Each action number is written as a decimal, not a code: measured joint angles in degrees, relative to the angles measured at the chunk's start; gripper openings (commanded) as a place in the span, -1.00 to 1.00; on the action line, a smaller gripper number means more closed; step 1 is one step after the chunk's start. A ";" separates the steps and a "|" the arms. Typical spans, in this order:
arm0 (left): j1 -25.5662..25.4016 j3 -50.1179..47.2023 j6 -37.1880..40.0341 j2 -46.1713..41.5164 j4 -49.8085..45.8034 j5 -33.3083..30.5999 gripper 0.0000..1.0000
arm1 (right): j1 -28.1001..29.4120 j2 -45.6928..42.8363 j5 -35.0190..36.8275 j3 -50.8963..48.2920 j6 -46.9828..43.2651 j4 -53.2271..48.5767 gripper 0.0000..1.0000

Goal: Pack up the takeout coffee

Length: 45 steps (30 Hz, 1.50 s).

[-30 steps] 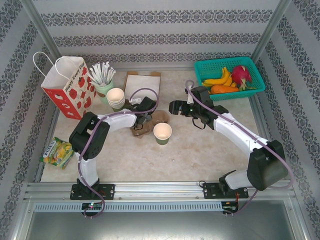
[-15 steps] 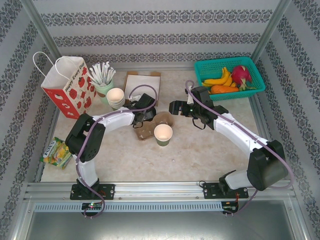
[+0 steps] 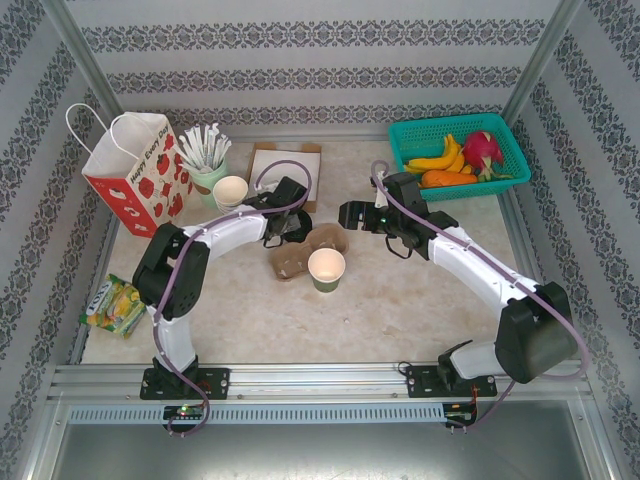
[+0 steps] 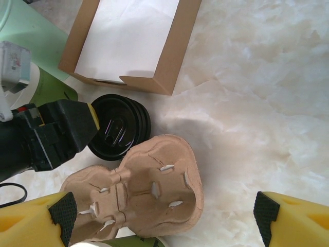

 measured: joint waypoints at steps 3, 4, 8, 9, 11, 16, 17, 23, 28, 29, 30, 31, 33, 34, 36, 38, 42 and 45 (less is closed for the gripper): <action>0.00 0.92 0.59 1.36 -0.55 0.02 -0.26 | 0.00 -0.15 0.13 0.00 -0.11 -0.02 0.82; 0.00 0.98 0.72 1.70 -0.70 0.02 -0.30 | 0.00 -0.20 0.13 0.00 -0.11 -0.02 0.82; 0.00 1.29 1.01 2.38 -1.46 0.02 -0.52 | 0.00 -0.33 0.15 0.00 -0.11 -0.02 0.82; 0.00 1.38 1.07 2.38 -1.53 0.00 -0.55 | 0.00 -0.39 0.15 0.00 -0.11 -0.02 0.82; 0.00 1.57 1.44 2.38 -1.68 -0.04 -0.64 | 0.00 -0.42 0.15 0.00 -0.11 0.00 0.82; 0.07 1.90 2.49 2.38 -1.92 -0.28 -0.76 | 0.00 -0.42 0.17 -0.04 -0.11 -0.02 0.81; 0.13 1.90 2.58 2.38 -2.01 -0.28 -0.77 | 0.00 -0.42 0.17 -0.04 -0.11 -0.02 0.82; 1.31 1.90 3.39 2.38 -2.05 -0.83 -0.86 | 0.00 -0.44 0.52 -0.04 -0.09 -0.02 0.82; 2.16 1.90 3.82 2.36 -2.05 -1.60 -0.92 | 0.00 -0.42 0.52 -0.04 0.00 0.02 0.82; 2.25 1.88 3.96 2.27 -2.05 -1.64 -0.93 | 0.00 -0.42 0.52 -0.04 0.09 0.02 0.82; 2.27 1.86 4.02 2.12 -2.05 -1.70 -0.95 | 0.00 -0.42 0.52 -0.04 0.15 0.07 0.82; 2.34 1.77 4.17 1.86 -2.05 -1.75 -0.95 | 0.00 -0.42 0.50 -0.04 0.39 0.15 0.82; 2.40 0.94 4.83 0.57 -2.01 -1.70 -0.97 | 0.00 -0.37 0.42 -0.04 1.03 0.31 0.82; 2.49 0.33 5.22 -0.33 -1.99 -1.53 -0.97 | 0.00 -0.33 0.26 -0.04 1.31 0.37 0.83; 2.62 -1.03 6.21 -2.56 -1.53 -1.14 -1.00 | 0.02 0.00 -0.33 -0.02 1.97 0.90 0.82; 2.62 -2.21 7.23 -4.85 -0.83 -0.63 -1.00 | 0.02 0.46 -1.18 -0.02 2.99 1.60 0.82; 2.62 -3.98 10.10 -9.27 1.99 1.07 -1.00 | 0.15 1.31 -3.85 0.00 5.66 4.20 0.82; 2.62 -5.81 13.68 -12.02 6.05 3.28 -1.00 | 0.39 2.34 -6.95 0.63 7.26 5.55 0.78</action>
